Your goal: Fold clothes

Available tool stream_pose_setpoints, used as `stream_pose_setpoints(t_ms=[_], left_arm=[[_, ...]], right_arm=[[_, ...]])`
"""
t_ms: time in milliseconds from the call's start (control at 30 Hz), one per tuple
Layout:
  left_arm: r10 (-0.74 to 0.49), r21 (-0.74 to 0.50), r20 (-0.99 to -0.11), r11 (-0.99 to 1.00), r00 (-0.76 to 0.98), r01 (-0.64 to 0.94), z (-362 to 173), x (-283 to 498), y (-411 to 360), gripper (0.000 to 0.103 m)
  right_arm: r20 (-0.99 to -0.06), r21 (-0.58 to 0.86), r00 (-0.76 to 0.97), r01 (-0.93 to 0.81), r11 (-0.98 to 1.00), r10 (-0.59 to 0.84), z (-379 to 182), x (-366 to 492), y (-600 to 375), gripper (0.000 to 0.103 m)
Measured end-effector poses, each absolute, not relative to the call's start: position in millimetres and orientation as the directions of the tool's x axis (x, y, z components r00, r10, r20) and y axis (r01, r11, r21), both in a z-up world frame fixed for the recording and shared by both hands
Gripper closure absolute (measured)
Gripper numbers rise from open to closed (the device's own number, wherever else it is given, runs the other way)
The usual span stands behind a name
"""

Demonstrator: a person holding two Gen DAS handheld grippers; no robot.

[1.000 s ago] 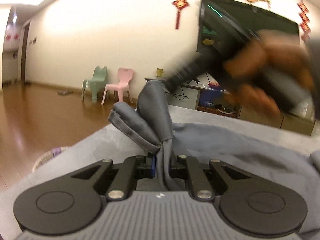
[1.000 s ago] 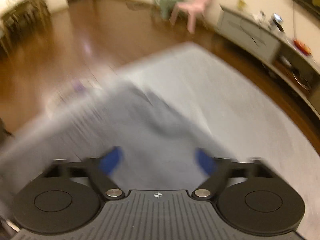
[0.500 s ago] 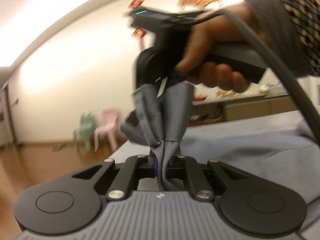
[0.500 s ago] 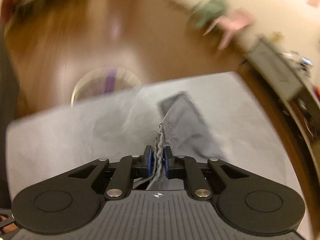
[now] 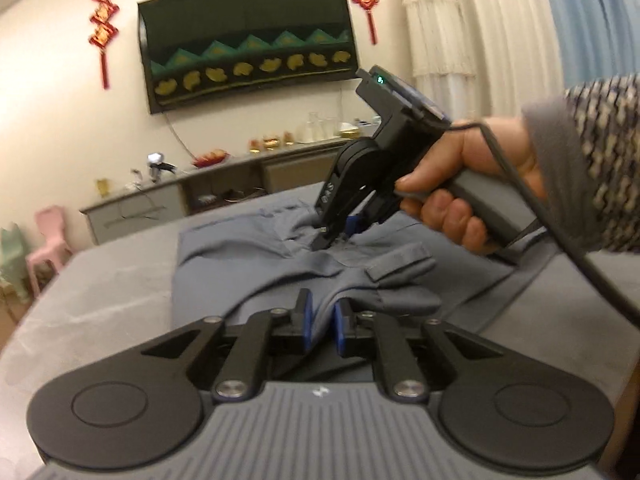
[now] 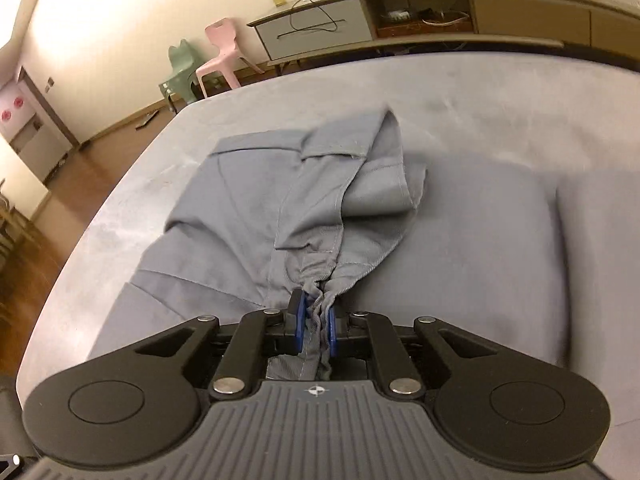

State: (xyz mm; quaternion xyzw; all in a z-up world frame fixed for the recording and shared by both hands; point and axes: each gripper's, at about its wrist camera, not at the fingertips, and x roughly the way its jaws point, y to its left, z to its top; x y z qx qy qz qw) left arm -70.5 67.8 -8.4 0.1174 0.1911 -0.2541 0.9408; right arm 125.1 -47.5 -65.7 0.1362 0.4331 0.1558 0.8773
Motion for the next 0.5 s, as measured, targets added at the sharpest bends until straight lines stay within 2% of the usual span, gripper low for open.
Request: stream_pose_setpoints(t_ms=[67,167,267,300,333,400,433,500], left_arm=[[-0.492,0.046,-0.416,0.829,0.765,0.558,0.3,-67.5,95.4,0.088],[-0.567,-0.124,-0.346,0.817,0.747,0.563,15.8,-55.6,144.0,0.088],[-0.552,-0.223,-0.332,0.834,0.765,0.505,27.7,-26.6,164.5,0.088],[-0.536,-0.237,-0.347,0.844,0.770,0.481,29.2,-16.5,166.7,0.088],[-0.511,-0.226,-0.385,0.860,0.768,0.459,26.6,-7.6,162.8,0.088],[-0.459,-0.196,-0.457,0.888,0.762,0.417,19.8,9.9,153.3,0.088],[-0.443,-0.181,-0.481,0.894,0.757,0.409,13.9,15.7,147.0,0.088],[-0.442,-0.184,-0.505,0.894,0.741,0.408,5.4,20.6,141.2,0.087]], right_arm=[[-0.719,0.356,0.580,-0.167,0.919,0.384,-71.6,124.9,-45.7,0.092],[-0.732,0.286,0.587,-0.197,0.938,0.347,-75.5,128.9,-39.0,0.091],[-0.742,0.222,0.598,-0.208,0.953,0.304,-66.0,128.4,-38.7,0.079],[-0.744,0.203,0.603,-0.208,0.957,0.288,-60.0,127.2,-40.1,0.072],[-0.725,0.146,0.648,-0.183,0.972,0.231,-48.4,126.0,-42.1,0.069],[-0.627,0.018,0.770,-0.136,0.991,0.117,10.8,99.2,-44.5,0.068],[-0.580,-0.013,0.808,-0.135,0.991,0.103,27.5,102.1,-35.9,0.068],[-0.561,-0.049,0.811,-0.229,0.972,0.163,37.4,111.9,-5.4,0.068]])
